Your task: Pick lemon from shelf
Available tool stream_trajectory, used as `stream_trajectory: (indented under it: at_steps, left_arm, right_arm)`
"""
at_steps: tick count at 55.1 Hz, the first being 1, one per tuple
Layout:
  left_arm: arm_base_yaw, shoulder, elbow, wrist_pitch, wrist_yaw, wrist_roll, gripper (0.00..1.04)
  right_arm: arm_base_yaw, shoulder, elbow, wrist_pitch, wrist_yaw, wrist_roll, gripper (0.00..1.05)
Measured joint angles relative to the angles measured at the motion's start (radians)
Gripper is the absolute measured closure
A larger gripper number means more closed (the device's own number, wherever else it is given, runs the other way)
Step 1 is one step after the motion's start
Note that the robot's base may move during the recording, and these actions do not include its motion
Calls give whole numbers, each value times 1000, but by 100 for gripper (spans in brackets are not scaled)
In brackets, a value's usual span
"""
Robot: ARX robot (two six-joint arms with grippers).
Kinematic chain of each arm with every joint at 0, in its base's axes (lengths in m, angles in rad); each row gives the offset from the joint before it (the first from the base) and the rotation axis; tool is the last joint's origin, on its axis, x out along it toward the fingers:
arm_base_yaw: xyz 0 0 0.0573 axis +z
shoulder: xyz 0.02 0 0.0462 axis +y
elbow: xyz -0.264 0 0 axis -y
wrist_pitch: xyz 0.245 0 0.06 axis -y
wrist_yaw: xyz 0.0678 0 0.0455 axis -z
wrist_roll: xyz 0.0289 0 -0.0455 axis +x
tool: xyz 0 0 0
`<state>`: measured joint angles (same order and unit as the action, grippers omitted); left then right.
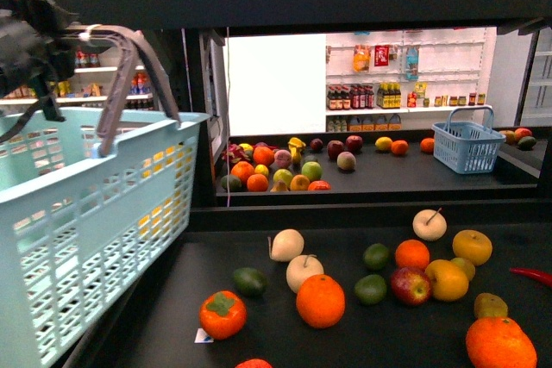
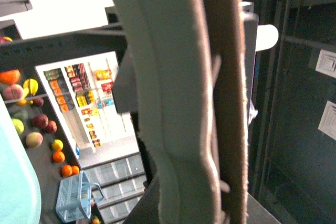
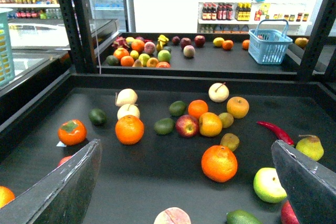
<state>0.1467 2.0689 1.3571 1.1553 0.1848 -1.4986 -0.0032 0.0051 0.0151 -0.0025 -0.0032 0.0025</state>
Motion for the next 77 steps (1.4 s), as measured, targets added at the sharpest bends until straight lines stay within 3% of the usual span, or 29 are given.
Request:
stream_trajectory:
  at_steps: [25,67,77]
  left_arm:
    - [192,64,-32,113,131,-62,98]
    - [266,144,-103,233,199,-121,98]
    - [269,144,-108,235,207,-122,62]
  right_arm:
    - [0,0,0,0,0,0,7]
    - [0,0,0,0,0,0,7]
    - [0,0,0,0,0,0,7]
